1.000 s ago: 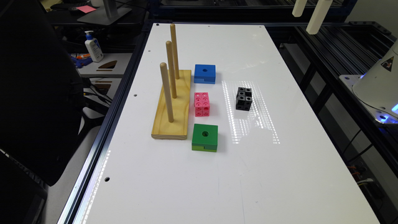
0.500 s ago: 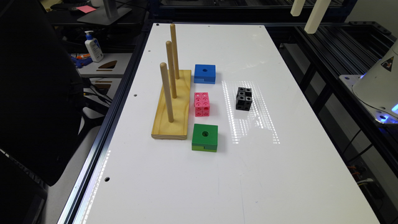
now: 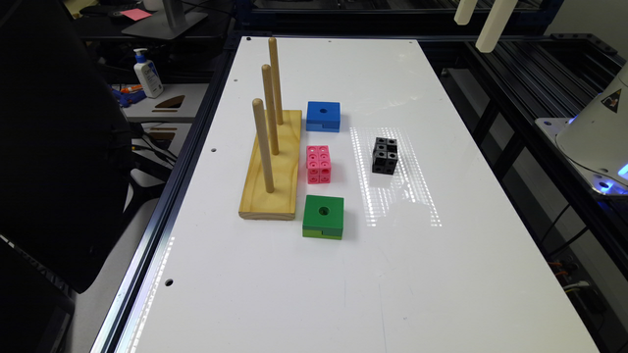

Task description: Pick up pink block.

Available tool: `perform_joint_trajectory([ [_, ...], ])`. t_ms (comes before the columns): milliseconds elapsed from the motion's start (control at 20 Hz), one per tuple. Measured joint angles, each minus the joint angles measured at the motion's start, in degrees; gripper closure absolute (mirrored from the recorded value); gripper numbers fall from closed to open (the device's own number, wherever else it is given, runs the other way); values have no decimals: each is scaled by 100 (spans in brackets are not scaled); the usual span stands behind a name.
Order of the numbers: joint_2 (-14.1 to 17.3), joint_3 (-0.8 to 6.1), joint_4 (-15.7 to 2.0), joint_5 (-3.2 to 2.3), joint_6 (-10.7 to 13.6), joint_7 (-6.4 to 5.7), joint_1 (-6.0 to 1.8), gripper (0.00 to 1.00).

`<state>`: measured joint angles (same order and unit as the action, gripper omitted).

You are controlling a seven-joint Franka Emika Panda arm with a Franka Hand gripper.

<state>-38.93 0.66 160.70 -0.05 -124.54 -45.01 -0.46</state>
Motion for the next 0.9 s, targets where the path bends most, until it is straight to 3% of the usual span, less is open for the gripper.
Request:
perform_joint_trajectory([
  [250,64,7,-32,0,-65,-1,0,0],
  [550,380,13,-180,1,-266,-2,0,0],
  [900,660,17,-422,1,-292,-2,-2,0],
])
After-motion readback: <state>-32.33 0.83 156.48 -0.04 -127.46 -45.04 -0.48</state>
